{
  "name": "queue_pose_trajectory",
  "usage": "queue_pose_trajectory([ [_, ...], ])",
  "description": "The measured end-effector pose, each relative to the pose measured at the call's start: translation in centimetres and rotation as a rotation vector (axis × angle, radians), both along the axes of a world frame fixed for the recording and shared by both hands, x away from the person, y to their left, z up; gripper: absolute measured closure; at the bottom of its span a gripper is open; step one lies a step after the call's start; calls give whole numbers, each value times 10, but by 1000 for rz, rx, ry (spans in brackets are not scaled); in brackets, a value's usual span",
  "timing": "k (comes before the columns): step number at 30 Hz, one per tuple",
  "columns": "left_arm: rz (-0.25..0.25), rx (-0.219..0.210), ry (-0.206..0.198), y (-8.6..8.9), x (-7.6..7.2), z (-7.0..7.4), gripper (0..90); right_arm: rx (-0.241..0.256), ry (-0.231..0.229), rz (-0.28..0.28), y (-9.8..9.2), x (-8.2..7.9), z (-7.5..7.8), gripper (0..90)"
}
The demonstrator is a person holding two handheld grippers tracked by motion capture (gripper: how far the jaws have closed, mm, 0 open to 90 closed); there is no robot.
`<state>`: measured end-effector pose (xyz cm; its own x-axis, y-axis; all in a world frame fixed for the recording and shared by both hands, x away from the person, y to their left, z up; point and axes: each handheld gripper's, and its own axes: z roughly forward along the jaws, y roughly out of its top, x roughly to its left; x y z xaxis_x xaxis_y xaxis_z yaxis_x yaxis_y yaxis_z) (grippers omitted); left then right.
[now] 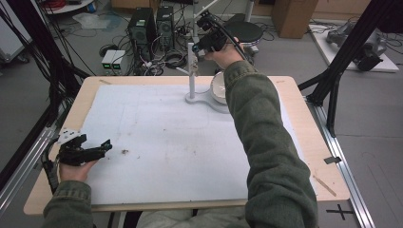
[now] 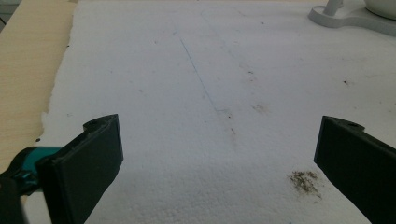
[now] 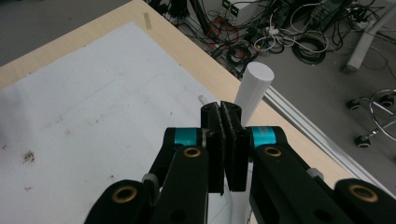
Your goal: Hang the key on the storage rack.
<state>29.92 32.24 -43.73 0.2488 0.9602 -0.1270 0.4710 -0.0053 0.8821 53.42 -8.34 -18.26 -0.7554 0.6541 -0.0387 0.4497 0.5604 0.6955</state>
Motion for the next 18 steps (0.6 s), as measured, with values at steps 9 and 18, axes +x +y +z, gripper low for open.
queue_pose_trajectory([
  [9, -2, -2, 1, 0, 0, 0, 17, -4, 7, -9, 8, 6, -5, 887],
  [18, -3, -4, 1, 1, 1, -1, 17, 6, 7, -32, 12, 15, -13, 886],
])
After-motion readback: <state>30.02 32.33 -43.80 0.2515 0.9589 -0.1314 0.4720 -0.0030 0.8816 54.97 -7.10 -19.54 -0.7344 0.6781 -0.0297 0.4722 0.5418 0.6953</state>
